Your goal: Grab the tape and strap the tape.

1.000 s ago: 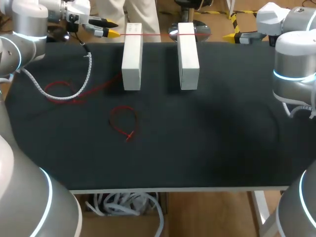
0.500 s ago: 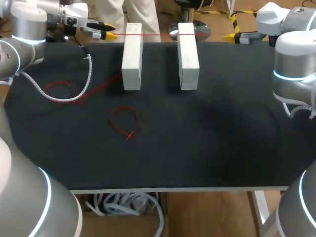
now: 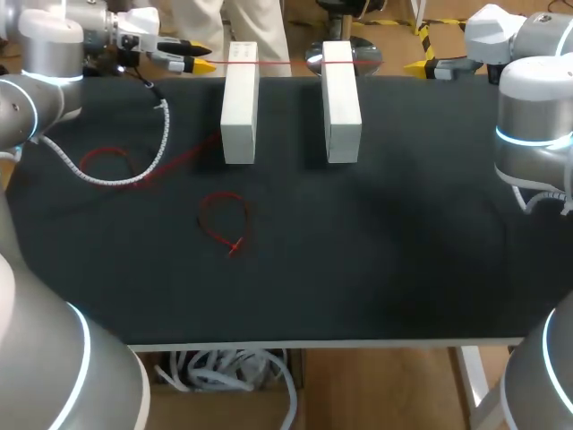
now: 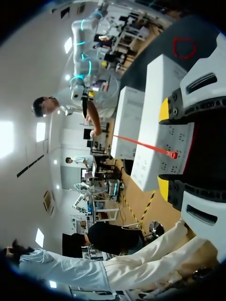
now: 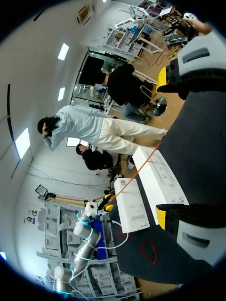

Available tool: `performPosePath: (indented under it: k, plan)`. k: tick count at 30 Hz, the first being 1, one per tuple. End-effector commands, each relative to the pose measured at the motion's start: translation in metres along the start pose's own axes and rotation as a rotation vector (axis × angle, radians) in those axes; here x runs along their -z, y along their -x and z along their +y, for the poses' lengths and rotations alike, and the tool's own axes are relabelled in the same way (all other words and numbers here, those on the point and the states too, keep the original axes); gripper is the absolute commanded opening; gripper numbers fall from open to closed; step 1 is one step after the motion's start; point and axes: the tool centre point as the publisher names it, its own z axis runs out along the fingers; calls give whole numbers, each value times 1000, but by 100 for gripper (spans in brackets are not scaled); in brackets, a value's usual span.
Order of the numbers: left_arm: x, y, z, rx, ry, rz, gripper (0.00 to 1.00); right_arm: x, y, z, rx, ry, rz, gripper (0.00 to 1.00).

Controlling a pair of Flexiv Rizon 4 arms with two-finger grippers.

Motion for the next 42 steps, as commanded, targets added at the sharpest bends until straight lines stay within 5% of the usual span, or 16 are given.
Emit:
performPosePath:
  k: [1,17,25,42]
  plan:
    - [-3,8,1,-2,-2,130,44,0,0,0,0,0,1,100]
    - [1,17,13,1,21,133,47,0,0,0,0,0,1,100]
    - [1,15,14,6,15,139,31,0,0,0,0,0,1,100]
    - [-2,14,16,15,10,148,31,0,0,0,0,0,1,100]
